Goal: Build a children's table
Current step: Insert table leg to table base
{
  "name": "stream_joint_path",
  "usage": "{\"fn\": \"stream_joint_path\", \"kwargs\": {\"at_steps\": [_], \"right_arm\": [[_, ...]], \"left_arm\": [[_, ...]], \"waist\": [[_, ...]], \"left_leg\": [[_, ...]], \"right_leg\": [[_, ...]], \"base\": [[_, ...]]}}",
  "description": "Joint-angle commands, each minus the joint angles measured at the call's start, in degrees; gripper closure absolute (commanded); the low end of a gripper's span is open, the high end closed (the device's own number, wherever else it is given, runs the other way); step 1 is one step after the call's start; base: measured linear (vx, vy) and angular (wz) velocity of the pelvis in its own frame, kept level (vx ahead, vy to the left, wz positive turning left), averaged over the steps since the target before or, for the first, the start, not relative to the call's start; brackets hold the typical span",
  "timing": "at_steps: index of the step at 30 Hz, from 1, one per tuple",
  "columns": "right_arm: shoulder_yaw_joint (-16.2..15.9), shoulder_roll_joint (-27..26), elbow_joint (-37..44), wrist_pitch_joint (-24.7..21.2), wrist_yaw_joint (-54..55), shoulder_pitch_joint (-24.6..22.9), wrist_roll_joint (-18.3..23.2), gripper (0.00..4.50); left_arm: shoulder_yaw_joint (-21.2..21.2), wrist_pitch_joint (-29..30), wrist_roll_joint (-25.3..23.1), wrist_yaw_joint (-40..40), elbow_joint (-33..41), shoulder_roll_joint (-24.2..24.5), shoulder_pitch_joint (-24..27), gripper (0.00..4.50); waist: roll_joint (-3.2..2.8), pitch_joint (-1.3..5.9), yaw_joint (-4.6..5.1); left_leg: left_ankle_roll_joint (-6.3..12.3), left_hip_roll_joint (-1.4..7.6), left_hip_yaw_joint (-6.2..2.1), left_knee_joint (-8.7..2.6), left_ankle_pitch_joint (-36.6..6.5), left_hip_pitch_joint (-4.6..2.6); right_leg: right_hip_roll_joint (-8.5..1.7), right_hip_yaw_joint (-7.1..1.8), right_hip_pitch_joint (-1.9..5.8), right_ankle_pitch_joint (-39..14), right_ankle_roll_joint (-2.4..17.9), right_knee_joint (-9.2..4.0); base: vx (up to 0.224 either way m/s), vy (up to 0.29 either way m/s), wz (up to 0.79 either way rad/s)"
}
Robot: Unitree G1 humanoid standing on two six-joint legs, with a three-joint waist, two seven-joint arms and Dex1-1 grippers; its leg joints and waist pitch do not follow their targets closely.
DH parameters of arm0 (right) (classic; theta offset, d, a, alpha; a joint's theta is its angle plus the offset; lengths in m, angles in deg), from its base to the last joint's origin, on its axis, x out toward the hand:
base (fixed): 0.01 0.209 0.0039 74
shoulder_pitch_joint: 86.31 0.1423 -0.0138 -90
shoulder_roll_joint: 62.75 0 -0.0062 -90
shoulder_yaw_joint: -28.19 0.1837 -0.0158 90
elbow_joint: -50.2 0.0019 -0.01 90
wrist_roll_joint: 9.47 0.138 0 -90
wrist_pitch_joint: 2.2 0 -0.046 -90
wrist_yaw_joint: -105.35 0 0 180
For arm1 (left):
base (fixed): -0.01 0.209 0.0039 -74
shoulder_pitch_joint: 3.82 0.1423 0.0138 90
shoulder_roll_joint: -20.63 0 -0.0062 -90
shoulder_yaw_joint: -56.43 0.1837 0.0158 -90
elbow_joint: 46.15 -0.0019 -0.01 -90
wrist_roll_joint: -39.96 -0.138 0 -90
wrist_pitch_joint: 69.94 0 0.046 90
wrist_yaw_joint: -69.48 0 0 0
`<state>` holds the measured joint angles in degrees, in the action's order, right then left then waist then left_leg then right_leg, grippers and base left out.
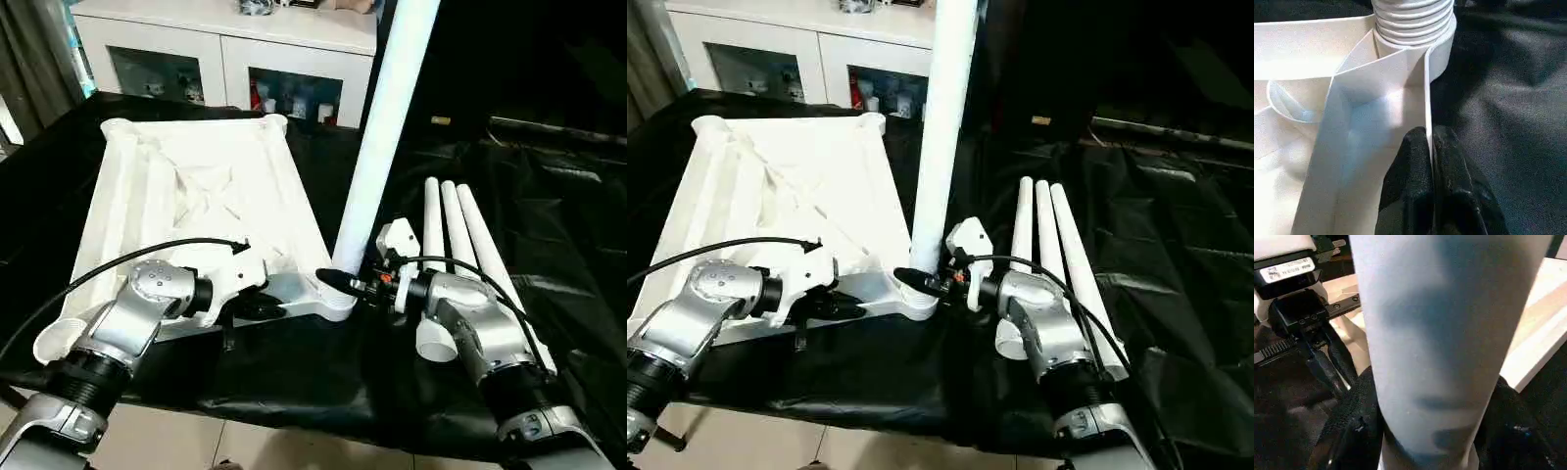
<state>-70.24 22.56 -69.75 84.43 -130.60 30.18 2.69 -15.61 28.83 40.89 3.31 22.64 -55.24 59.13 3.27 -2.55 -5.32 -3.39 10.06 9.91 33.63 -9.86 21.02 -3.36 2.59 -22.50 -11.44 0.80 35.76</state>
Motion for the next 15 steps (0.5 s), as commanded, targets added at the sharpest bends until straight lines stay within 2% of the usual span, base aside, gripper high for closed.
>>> {"fn": "stream_joint_path", "kwargs": {"at_steps": [1,4,6,7,8,9,10,12,15], "right_arm": [[-2.15,-0.65,-7.84,-2.13,1.87,-2.63,-3.11,2.59],[0.07,-2.47,-11.47,-0.92,7.82,-1.06,-3.86,2.59],[0.91,-3.43,-13.79,0.05,12.26,0.02,-4.63,2.59],[1.01,-3.69,-14.43,0.34,13.33,0.33,-4.84,2.59],[1.29,-4.34,-15.52,0.66,15.95,0.91,-5.31,2.59],[1.47,-4.78,-16.21,0.86,17.67,1.28,-5.61,2.59],[1.62,-5.01,-16.52,0.89,18.32,1.49,-5.61,2.59],[3.0,-7.03,-19.19,1.01,23.86,3.42,-5.62,2.59],[5.15,-10.31,-25.12,1.23,34.3,8.06,-5.97,2.59]], "left_arm": [[-1.49,-0.15,1.61,1.76,1.5,-1.74,-2.19,4.5],[-2.06,1.05,0.61,4.44,0.05,-2.6,-2.96,4.5],[-2.58,2.02,0.18,6.18,-0.9,-3.34,-3.6,4.5],[-2.68,2.28,0.03,6.65,-1.12,-3.55,-3.81,4.5],[-2.77,3.23,-0.17,7.56,-1.12,-4.01,-4.09,4.5],[-2.81,3.89,-0.28,8.13,-1.07,-4.31,-4.26,4.5],[-2.83,4.2,-0.33,8.38,-1.06,-4.46,-4.35,4.5],[-3.03,7.05,-0.6,10.34,-0.85,-5.7,-5.09,4.5],[-3.32,12.1,-2.32,16.0,-1.81,-7.97,-7.1,4.5]], "waist": [[-0.77,2.68,0.14],[-0.89,2.22,0.5],[-0.77,1.77,0.83],[-0.79,1.67,0.94],[-0.39,1.73,1.08],[-0.67,1.93,1.16],[-0.68,1.94,1.3],[-0.7,2.13,1.67],[-0.93,2.0,2.5]], "left_leg": [[-1.06,3.41,-1.18,-4.81,-18.54,-1.1],[-2.14,3.39,-1.38,-4.96,-22.0,-1.39],[-3.26,3.25,-1.97,-5.08,-27.43,-1.89],[-3.37,3.18,-2.1,-5.08,-28.64,-2.08],[-3.46,3.16,-2.41,-5.07,-29.82,-2.17],[-3.67,3.25,-2.63,-5.2,-29.78,-2.11],[-3.64,3.24,-2.69,-5.33,-29.68,-1.96],[-3.77,3.33,-2.7,-5.7,-28.82,-1.75],[-4.46,3.18,-2.62,-5.5,-30.76,-2.15]], "right_leg": [[-5.1,-2.89,1.62,-16.66,10.55,-5.01],[-5.24,-2.92,1.0,-22.3,10.0,-5.48],[-5.64,-2.69,0.67,-32.53,7.3,-6.47],[-5.66,-2.6,0.51,-35.05,6.4,-6.83],[-5.91,-2.42,0.58,-38.56,4.79,-7.28],[-6.02,-2.39,0.61,-38.68,4.53,-7.19],[-5.94,-2.33,0.72,-38.07,4.52,-7.26],[-5.68,-2.17,0.91,-33.38,5.76,-6.89],[-5.52,-2.18,0.26,-32.07,7.14,-6.73]], "base": [[0.0,0.0,0.0],[0.0,0.0,0.0],[0.0,0.0,0.0],[0.0,0.0,0.0],[0.0,0.0,0.0],[0.0,0.0,0.0],[0.0,0.0,0.0],[0.0,0.0,0.0],[0.0,0.0,0.0]]}}
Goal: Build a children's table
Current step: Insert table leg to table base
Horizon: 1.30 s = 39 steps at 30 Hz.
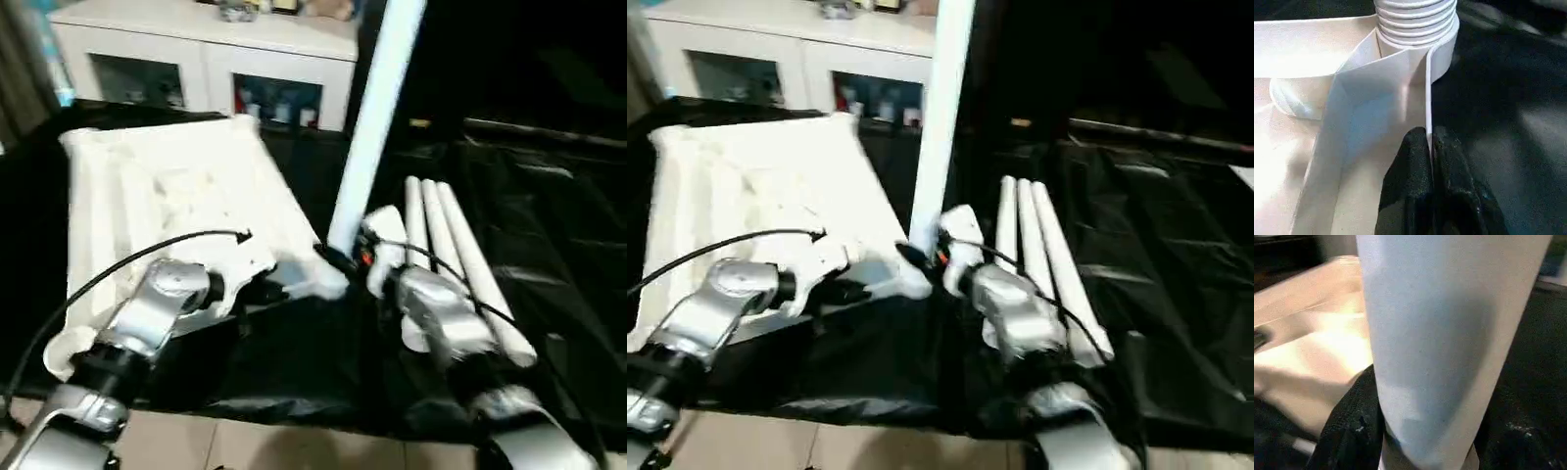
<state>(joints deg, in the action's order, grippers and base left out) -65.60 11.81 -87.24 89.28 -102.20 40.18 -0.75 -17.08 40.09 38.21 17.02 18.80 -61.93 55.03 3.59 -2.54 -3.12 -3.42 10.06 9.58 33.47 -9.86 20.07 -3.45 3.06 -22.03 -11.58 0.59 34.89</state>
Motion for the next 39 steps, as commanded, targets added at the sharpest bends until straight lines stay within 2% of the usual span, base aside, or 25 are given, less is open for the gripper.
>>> {"fn": "stream_joint_path", "kwargs": {"at_steps": [1,2,3,6,7,9,10,12,13,17,19,23,29,30,32,39], "right_arm": [[0.95,-0.2,-8.87,-3.72,8.11,-0.96,-2.39,2.59],[1.72,-1.08,-10.16,-3.94,10.25,0.19,-1.78,2.59],[2.49,-2.02,-11.39,-4.39,12.51,1.42,-1.19,2.59],[3.6,-4.58,-14.56,-4.67,18.22,4.73,-0.87,2.59],[3.79,-5.17,-15.19,-4.98,19.85,5.49,-0.88,2.59],[4.08,-5.79,-16.02,-4.97,21.05,6.32,-1.05,2.59],[4.44,-6.38,-16.78,-4.9,21.36,6.99,-0.9,2.59],[5.05,-7.45,-18.99,-4.5,22.6,8.7,-1.08,2.59],[5.01,-8.0,-19.76,-4.36,23.14,9.52,-1.43,2.59],[4.71,-8.59,-21.1,-3.61,24.05,10.73,-2.34,2.59],[4.76,-8.65,-21.43,-3.38,24.11,10.85,-2.48,2.59],[4.76,-8.67,-21.77,-2.53,23.43,11.05,-2.82,2.59],[5.61,-8.8,-22.09,-0.71,21.51,12.03,-3.0,2.59],[5.83,-8.87,-22.02,-0.2,20.7,12.31,-2.9,2.24],[5.79,-9.03,-21.79,0.18,19.45,12.62,-2.79,1.89],[6.09,-9.64,-21.63,0.95,16.51,13.59,-2.6,1.36]], "left_arm": [[-1.91,2.0,-0.15,3.76,1.66,-1.76,-3.49,4.5],[-2.22,3.55,-0.65,5.82,1.2,-2.55,-4.12,4.5],[-2.64,5.7,-1.13,8.03,0.9,-3.44,-4.75,4.5],[-3.67,11.8,-2.95,14.15,1.89,-5.86,-5.92,4.5],[-3.93,13.32,-3.16,15.31,2.66,-6.45,-6.01,4.5],[-4.16,14.5,-3.29,16.41,3.48,-7.01,-6.05,4.5],[-4.22,15.34,-3.29,16.88,4.15,-7.37,-6.01,4.5],[-3.79,16.6,-3.67,17.68,5.29,-7.69,-5.96,4.5],[-3.6,17.2,-3.7,17.89,5.97,-7.81,-5.71,4.5],[-3.35,18.59,-3.82,18.77,7.29,-7.98,-4.91,4.5],[-3.23,19.14,-3.81,19.11,7.95,-7.76,-4.27,4.5],[-3.23,19.39,-3.62,19.02,8.4,-7.51,-3.94,4.5],[-3.24,18.85,-3.13,18.6,8.64,-7.23,-4.06,4.5],[-3.28,18.79,-2.94,18.56,8.62,-7.12,-4.15,4.5],[-3.26,18.69,-2.83,18.5,8.62,-7.02,-4.23,4.5],[-3.29,18.03,-2.55,18.21,8.04,-6.67,-4.57,4.5]], "waist": [[-1.19,2.02,0.39],[-1.0,2.12,0.41],[-1.06,2.18,0.39],[-0.74,2.36,0.34],[-0.82,2.41,0.3],[-0.69,2.59,0.06],[-0.4,2.76,-0.04],[-0.32,3.07,-0.11],[0.15,3.14,-0.1],[0.06,3.23,-0.26],[0.06,3.07,-0.19],[-0.02,2.89,0.06],[0.07,2.82,0.24],[-0.08,2.83,0.25],[0.01,2.9,0.29],[-0.11,3.0,0.52]], "left_leg": [[-4.39,3.04,-2.32,-5.3,-31.06,-1.23],[-4.4,3.05,-2.35,-5.22,-30.49,-1.03],[-4.21,3.09,-2.27,-5.24,-29.9,-0.92],[-3.86,3.02,-1.92,-5.18,-28.04,-0.82],[-3.85,3.11,-1.87,-5.19,-27.4,-0.81],[-3.14,2.99,-1.54,-5.08,-24.47,-0.46],[-2.81,2.95,-1.44,-5.07,-23.09,-0.3],[-2.12,2.94,-1.15,-4.9,-18.81,0.05],[-1.66,2.92,-0.93,-4.79,-16.76,0.27],[-0.7,2.78,-0.63,-4.59,-12.38,0.39],[-0.67,2.85,-0.6,-4.67,-12.59,0.35],[-1.58,2.98,-0.75,-4.9,-16.04,0.09],[-1.66,2.96,-0.75,-4.93,-16.36,0.12],[-1.69,2.96,-0.77,-4.9,-16.59,0.1],[-1.59,2.96,-0.76,-4.86,-16.25,0.17],[-0.85,2.99,-0.67,-4.73,-14.03,0.27]], "right_leg": [[-5.32,-2.52,-0.17,-32.43,7.09,-6.01],[-5.59,-2.54,0.09,-32.39,6.87,-5.92],[-5.57,-2.64,0.1,-31.46,6.68,-5.97],[-5.26,-2.83,0.09,-26.58,7.66,-5.47],[-5.34,-2.92,0.11,-25.39,8.06,-5.28],[-5.23,-3.06,0.42,-21.49,8.39,-5.03],[-5.2,-3.01,0.69,-20.11,8.42,-4.95],[-5.05,-3.07,1.02,-14.76,9.15,-4.32],[-4.92,-2.98,1.18,-12.43,9.5,-4.11],[-4.78,-2.83,1.57,-7.94,10.04,-3.66],[-4.72,-2.75,1.51,-8.01,10.22,-3.72],[-4.78,-2.73,1.24,-13.36,9.31,-4.22],[-4.73,-2.77,1.18,-13.17,9.38,-4.22],[-4.79,-2.79,1.18,-13.54,9.33,-4.27],[-4.79,-2.8,1.25,-13.15,9.46,-4.22],[-4.72,-2.76,1.5,-8.93,11.13,-3.81]], "base": [[0.0,0.0,0.0],[0.0,0.0,0.0],[0.0,0.0,0.0],[0.0,0.0,0.0],[0.0,0.0,0.0],[0.0,0.0,0.0],[0.0,0.0,0.0],[0.0,0.0,0.0],[0.0,0.0,0.0],[0.0,0.0,0.0],[0.0,0.0,0.0],[0.0,0.0,0.0],[0.0,0.0,0.0],[0.0,0.0,0.0],[0.0,0.0,0.0],[0.0,0.0,0.0]]}}
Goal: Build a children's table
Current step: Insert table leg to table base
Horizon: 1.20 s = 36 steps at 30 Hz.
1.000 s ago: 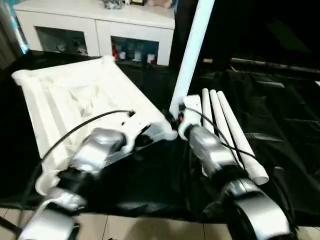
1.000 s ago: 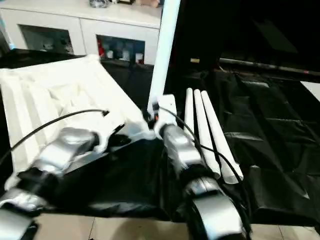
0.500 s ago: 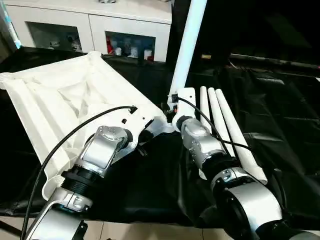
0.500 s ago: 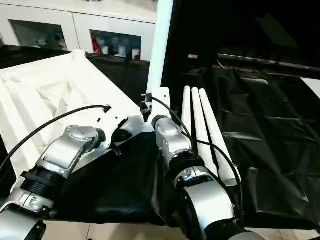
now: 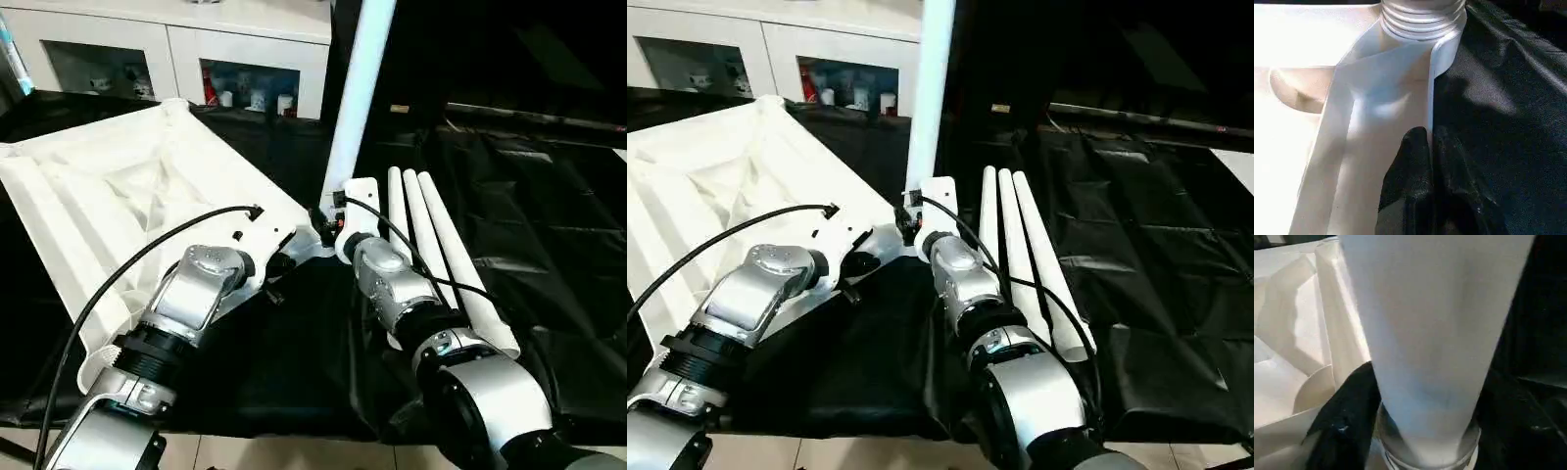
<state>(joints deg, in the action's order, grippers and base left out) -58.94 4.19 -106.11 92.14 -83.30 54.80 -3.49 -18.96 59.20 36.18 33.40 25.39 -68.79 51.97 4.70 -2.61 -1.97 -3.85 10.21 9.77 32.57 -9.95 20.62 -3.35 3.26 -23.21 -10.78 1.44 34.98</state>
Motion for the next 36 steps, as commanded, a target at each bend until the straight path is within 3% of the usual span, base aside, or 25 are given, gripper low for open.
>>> {"fn": "stream_joint_path", "kwargs": {"at_steps": [1,9,13,17,18,20,23,24,25,28,30,33,36], "right_arm": [[-0.51,-2.01,-2.65,-1.76,-2.78,-0.95,0.19,1.25],[-0.43,-1.1,-1.35,-0.53,-6.52,-0.7,0.28,0.59],[-1.18,0.55,1.61,-0.85,-9.83,-1.38,-0.06,0.14],[-2.71,2.67,4.76,-2.72,-12.18,-2.51,-1.07,0.04],[-3.14,3.24,5.43,-3.03,-12.83,-2.85,-1.45,0.04],[-5.04,6.45,11.62,-6.77,-17.17,-5.98,-2.05,0.04],[-7.19,9.55,17.98,-9.84,-22.43,-9.45,-2.3,0.04],[-7.93,10.97,20.8,-11.09,-25.5,-11.24,-1.92,0.04],[-9.06,13.39,25.49,-11.8,-30.47,-14.27,-1.01,0.04],[-9.47,14.56,28.06,-12.51,-32.14,-15.76,-0.51,0.04],[-9.09,15.47,29.13,-12.36,-33.23,-16.61,-0.08,0.04],[-9.1,17.02,32.56,-13.17,-35.53,-18.2,1.28,0.04],[-9.8,18.98,38.72,-16.08,-40.26,-20.61,3.2,0.04]], "left_arm": [[-1.41,-1.17,-0.47,1.79,1.43,0.22,-1.53,4.5],[-1.15,-2.95,-0.26,0.99,1.01,1.08,-1.49,4.5],[-0.67,-5.02,0.22,-0.8,1.3,1.92,-0.94,4.5],[-0.29,-7.55,0.6,-2.52,1.68,2.75,-0.39,4.5],[-0.34,-8.89,1.02,-3.29,1.55,2.86,-0.24,4.5],[-0.63,-10.6,2.55,-6.35,2.09,4.0,0.86,4.5],[-0.82,-12.53,3.57,-8.8,2.59,5.23,1.85,4.5],[-0.89,-13.22,3.89,-9.77,2.7,5.9,2.27,4.5],[-0.85,-15.65,4.84,-12.55,3.38,7.19,3.31,4.5],[-0.96,-15.35,5.52,-14.08,3.72,7.93,3.84,4.5],[-1.02,-17.91,6.17,-16.12,4.19,8.83,4.68,4.5],[-1.12,-19.7,7.75,-19.25,6.0,9.97,5.99,4.5],[-0.93,-20.35,8.45,-21.32,7.28,11.03,6.9,4.5]], "waist": [[-1.21,3.04,-0.63],[-1.5,3.07,-0.6],[-1.54,3.4,-0.79],[-1.48,3.56,-1.05],[-1.1,3.55,-0.85],[-1.22,3.41,-1.22],[-1.07,3.42,-2.0],[-0.77,3.31,-2.11],[-0.84,3.26,-2.17],[-0.76,3.02,-2.22],[-1.17,2.88,-2.32],[-1.09,2.92,-2.52],[-1.2,2.97,-3.35]], "left_leg": [[-0.39,2.84,-0.86,-3.85,-13.94,-0.27],[-0.43,2.91,-0.89,-3.84,-14.08,-0.28],[0.84,2.94,-0.72,-3.45,-9.36,-0.18],[2.76,2.9,-0.6,-3.13,-5.55,-0.08],[2.92,2.95,-0.47,-3.08,-5.48,-0.1],[2.85,3.01,-0.46,-3.09,-5.83,-0.18],[3.57,3.03,-0.41,-2.96,-4.02,-0.34],[3.65,3.0,-0.41,-3.01,-4.82,-0.24],[3.51,3.03,-0.42,-3.02,-5.4,-0.27],[1.99,3.17,-0.5,-3.28,-8.47,-0.29],[1.24,3.11,-0.48,-3.33,-9.99,-0.41],[1.03,3.32,-0.48,-3.34,-9.92,-0.54],[2.3,3.17,-0.24,-3.1,-6.53,-0.48]], "right_leg": [[-4.82,-2.96,2.67,-9.76,10.35,-3.91],[-4.87,-2.97,2.75,-9.66,10.87,-3.9],[-4.76,-2.89,3.02,-2.34,12.59,-3.14],[-4.78,-2.81,3.37,3.42,14.14,-2.59],[-4.74,-2.83,3.29,3.37,14.34,-2.59],[-4.82,-2.8,3.4,1.6,14.18,-2.73],[-4.64,-2.76,3.5,4.25,13.77,-2.56],[-4.73,-2.76,3.6,2.91,13.61,-2.68],[-4.84,-2.81,3.53,1.74,13.44,-2.81],[-4.98,-2.81,3.41,-4.38,12.27,-3.34],[-4.99,-2.87,3.11,-7.62,11.99,-3.78],[-5.02,-2.86,3.18,-7.61,11.53,-3.6],[-4.66,-2.8,3.21,-2.59,12.1,-3.03]], "base": [[0.0,0.0,0.0],[0.0,0.0,0.0],[0.0,0.0,0.0],[0.0,0.0,0.0],[0.0,0.0,0.0],[0.0,0.0,0.0],[0.0,0.0,0.0],[0.0,0.0,0.0],[0.0,0.0,0.0],[0.0,0.0,0.0],[0.0,0.0,0.0],[0.0,0.0,0.0],[0.0,0.0,0.0]]}}
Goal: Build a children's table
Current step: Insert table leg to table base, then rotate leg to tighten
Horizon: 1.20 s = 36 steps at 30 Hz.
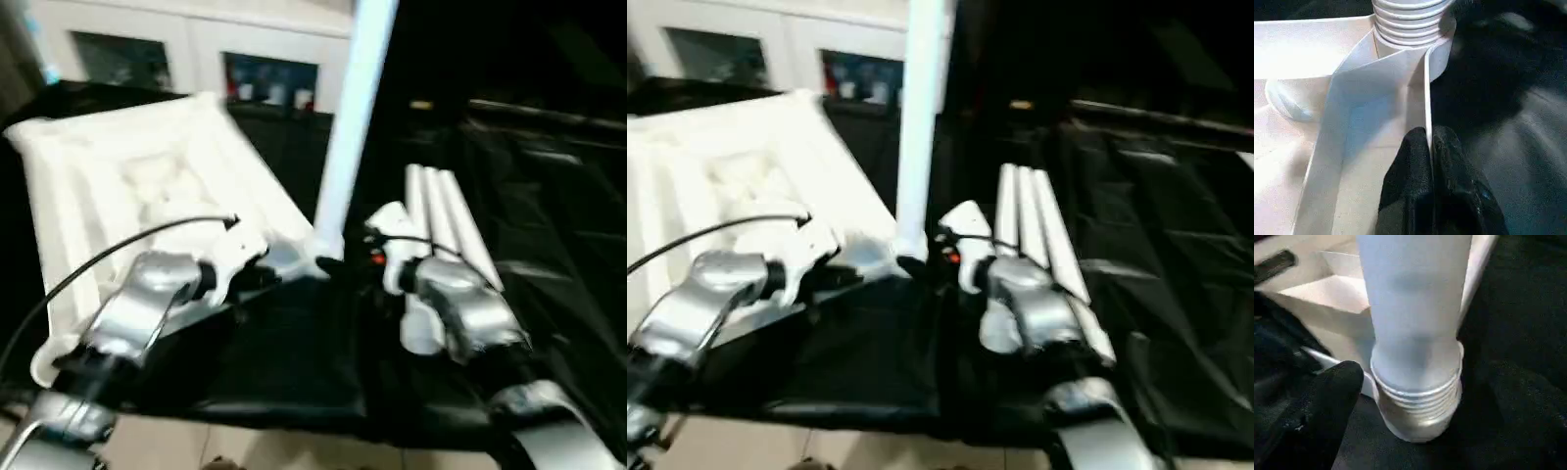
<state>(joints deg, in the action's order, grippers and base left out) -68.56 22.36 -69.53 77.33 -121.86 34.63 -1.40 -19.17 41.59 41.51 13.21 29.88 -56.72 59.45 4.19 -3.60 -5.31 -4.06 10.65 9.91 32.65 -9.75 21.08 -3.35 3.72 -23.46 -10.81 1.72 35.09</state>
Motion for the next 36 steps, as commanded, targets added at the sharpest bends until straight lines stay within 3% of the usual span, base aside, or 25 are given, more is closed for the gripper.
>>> {"fn": "stream_joint_path", "kwargs": {"at_steps": [1,3,4,5,11,23,28,36], "right_arm": [[-0.41,1.2,3.3,-1.85,-2.57,-0.93,1.3,0.04],[-1.09,2.08,4.71,-2.38,-4.01,-1.59,1.06,0.04],[-1.73,2.5,4.44,-1.87,-4.15,-1.58,-0.06,0.04],[-1.73,2.5,4.44,-1.87,-4.15,-1.58,-0.06,0.04],[-4.39,3.61,4.73,-0.61,-4.92,-1.87,-2.28,0.04],[-4.82,2.93,4.13,0.06,-5.3,-1.36,-1.82,0.04],[-4.94,2.7,3.68,0.64,-5.37,-1.72,-1.91,0.48],[-4.52,2.09,2.95,1.56,-4.8,-2.35,-1.46,1.22]], "left_arm": [[-0.7,-2.83,3.22,-1.37,2.9,-0.89,-0.47,4.5],[-0.47,-3.03,3.83,-2.71,3.7,-0.35,-0.06,4.5],[-0.41,-3.58,4.25,-3.74,4.09,-0.03,0.28,4.5],[-0.41,-3.58,4.25,-3.74,4.09,-0.03,0.28,4.5],[-0.3,-4.08,5.81,-7.06,6.85,0.23,1.81,4.5],[0.61,-4.02,4.89,-8.8,8.49,0.61,2.65,4.5],[0.87,-4.39,4.45,-8.41,8.09,0.93,2.86,4.5],[0.99,-4.45,4.11,-7.99,7.67,0.95,2.85,4.5]], "waist": [[-0.76,4.02,-0.07],[-0.69,3.97,-0.17],[-0.31,3.92,-0.13],[-0.53,3.94,-0.25],[-0.46,3.94,-0.48],[-0.47,3.97,-0.92],[-0.49,4.05,-0.91],[-0.49,4.05,-0.9]], "left_leg": [[2.57,2.79,-0.38,-3.19,-6.55,-0.96],[2.55,2.77,-0.41,-3.2,-6.8,-0.89],[2.25,2.75,-0.38,-3.23,-7.38,-0.86],[1.86,2.73,-0.42,-3.22,-7.49,-0.91],[1.52,2.77,-0.32,-3.1,-6.75,-0.96],[0.53,2.7,-0.38,-3.01,-8.29,-0.93],[0.84,2.66,-0.36,-2.91,-7.32,-0.88],[0.75,2.68,-0.38,-2.86,-7.8,-0.89]], "right_leg": [[-4.71,-3.23,3.47,-2.29,11.89,-3.05],[-4.72,-3.15,3.53,-2.88,11.76,-3.1],[-4.76,-3.12,3.49,-4.33,11.6,-3.27],[-4.9,-3.12,3.46,-5.47,11.51,-3.27],[-4.87,-3.17,3.39,-5.53,11.22,-3.19],[-4.81,-3.16,3.37,-7.72,10.04,-3.22],[-4.73,-3.1,3.42,-5.83,10.47,-2.99],[-4.78,-3.12,3.4,-6.99,10.36,-3.03]], "base": [[0.0,0.0,0.0],[0.0,0.0,0.0],[0.0,0.0,0.0],[0.0,0.0,0.0],[0.0,0.0,0.0],[0.0,0.0,0.0],[0.0,0.0,0.0],[0.0,0.0,0.0]]}}
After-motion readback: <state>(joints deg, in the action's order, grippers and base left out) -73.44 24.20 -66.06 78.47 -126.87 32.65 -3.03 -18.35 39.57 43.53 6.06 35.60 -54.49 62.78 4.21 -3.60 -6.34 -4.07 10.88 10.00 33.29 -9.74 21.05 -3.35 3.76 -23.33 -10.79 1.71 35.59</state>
